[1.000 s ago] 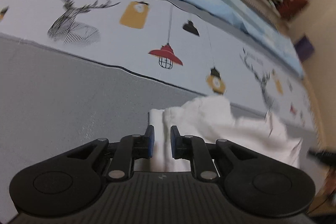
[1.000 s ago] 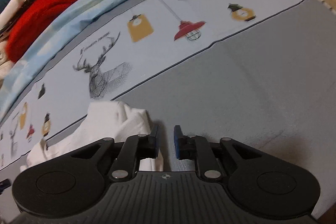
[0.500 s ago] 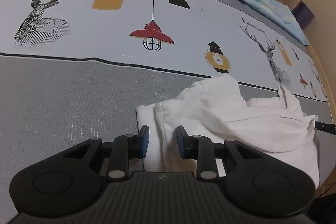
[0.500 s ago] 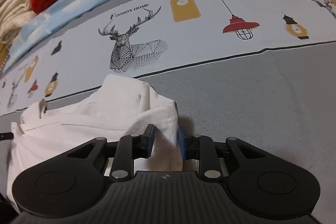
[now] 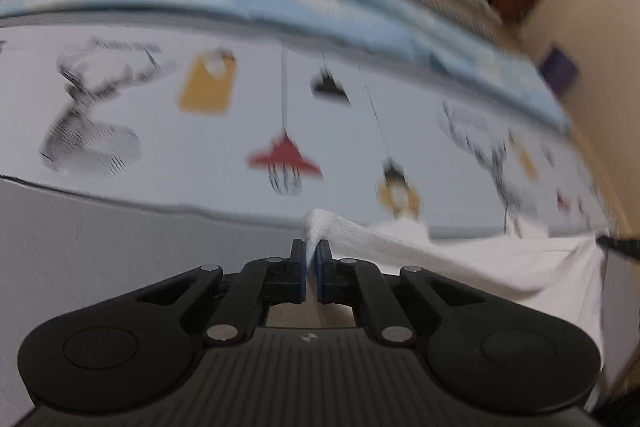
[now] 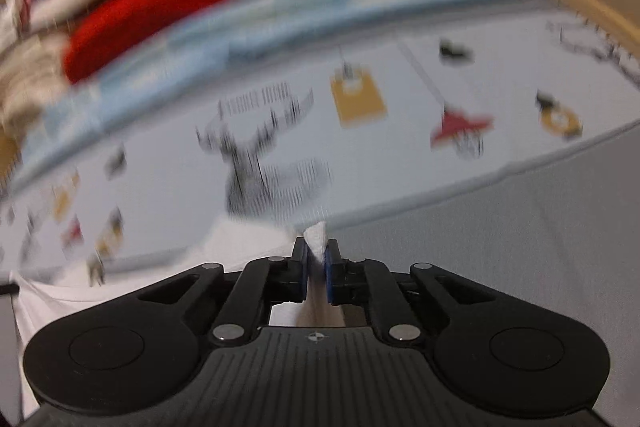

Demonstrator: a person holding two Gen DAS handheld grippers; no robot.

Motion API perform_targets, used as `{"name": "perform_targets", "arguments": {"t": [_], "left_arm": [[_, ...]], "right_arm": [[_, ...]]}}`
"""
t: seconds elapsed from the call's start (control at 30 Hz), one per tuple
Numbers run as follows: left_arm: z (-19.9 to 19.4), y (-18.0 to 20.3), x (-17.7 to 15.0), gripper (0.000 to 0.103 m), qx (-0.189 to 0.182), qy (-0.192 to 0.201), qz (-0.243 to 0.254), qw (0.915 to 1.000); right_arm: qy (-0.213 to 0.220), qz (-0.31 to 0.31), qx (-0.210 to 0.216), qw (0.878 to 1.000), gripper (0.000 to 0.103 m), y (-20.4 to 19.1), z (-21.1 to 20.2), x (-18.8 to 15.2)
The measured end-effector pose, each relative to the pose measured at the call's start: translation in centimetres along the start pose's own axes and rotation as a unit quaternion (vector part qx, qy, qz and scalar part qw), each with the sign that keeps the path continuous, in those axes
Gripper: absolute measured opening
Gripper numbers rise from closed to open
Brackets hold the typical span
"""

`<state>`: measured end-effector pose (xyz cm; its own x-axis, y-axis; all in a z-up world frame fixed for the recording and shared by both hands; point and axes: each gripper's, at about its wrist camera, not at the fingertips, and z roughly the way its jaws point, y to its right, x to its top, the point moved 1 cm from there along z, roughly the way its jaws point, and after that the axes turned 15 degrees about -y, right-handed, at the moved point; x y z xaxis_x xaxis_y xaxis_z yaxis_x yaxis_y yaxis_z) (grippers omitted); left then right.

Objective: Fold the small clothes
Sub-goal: 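Lift the hem with both tools and fold it over onto the shirt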

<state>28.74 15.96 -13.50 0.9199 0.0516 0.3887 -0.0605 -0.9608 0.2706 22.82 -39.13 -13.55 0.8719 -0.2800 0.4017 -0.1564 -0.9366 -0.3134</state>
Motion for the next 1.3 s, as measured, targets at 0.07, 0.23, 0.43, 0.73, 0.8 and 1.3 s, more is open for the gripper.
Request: {"name": "perform_targets", "arguments": {"t": [0.07, 0.23, 0.43, 0.73, 0.8, 1.3], "left_arm": [[0.5, 0.0, 0.3, 0.005, 0.011, 0.001, -0.004, 0.9999], [1.0, 0.8, 0.9, 0.005, 0.017, 0.014, 0.004, 0.9998], [0.9, 0.2, 2.0, 0.011, 0.048, 0.041, -0.028, 0.9976], [0.9, -1.1, -1.3, 0.027, -0.032, -0.105, -0.008, 0.9939], [1.3, -0.6, -3.0, 0.027, -0.049, -0.155, 0.018, 0.9865], [-2.3, 1.2, -11.0, 0.003, -0.021, -0.187, 0.12, 0.9749]], "right_arm": [[-0.001, 0.027, -0.005, 1.0, 0.008, 0.5, 0.5, 0.6], [0.023, 0.031, -0.03, 0.999, 0.008, -0.8, 1.3, 1.6], [0.061, 0.023, -0.086, 0.994, 0.025, -2.3, 2.6, 3.0], [-0.101, 0.041, -0.024, 0.994, 0.035, 0.2, 2.9, -0.1], [-0.143, 0.035, -0.023, 0.989, 0.035, 0.8, 2.8, -1.7], [-0.209, -0.023, 0.005, 0.978, 0.003, 1.8, -2.7, -9.2]]}}
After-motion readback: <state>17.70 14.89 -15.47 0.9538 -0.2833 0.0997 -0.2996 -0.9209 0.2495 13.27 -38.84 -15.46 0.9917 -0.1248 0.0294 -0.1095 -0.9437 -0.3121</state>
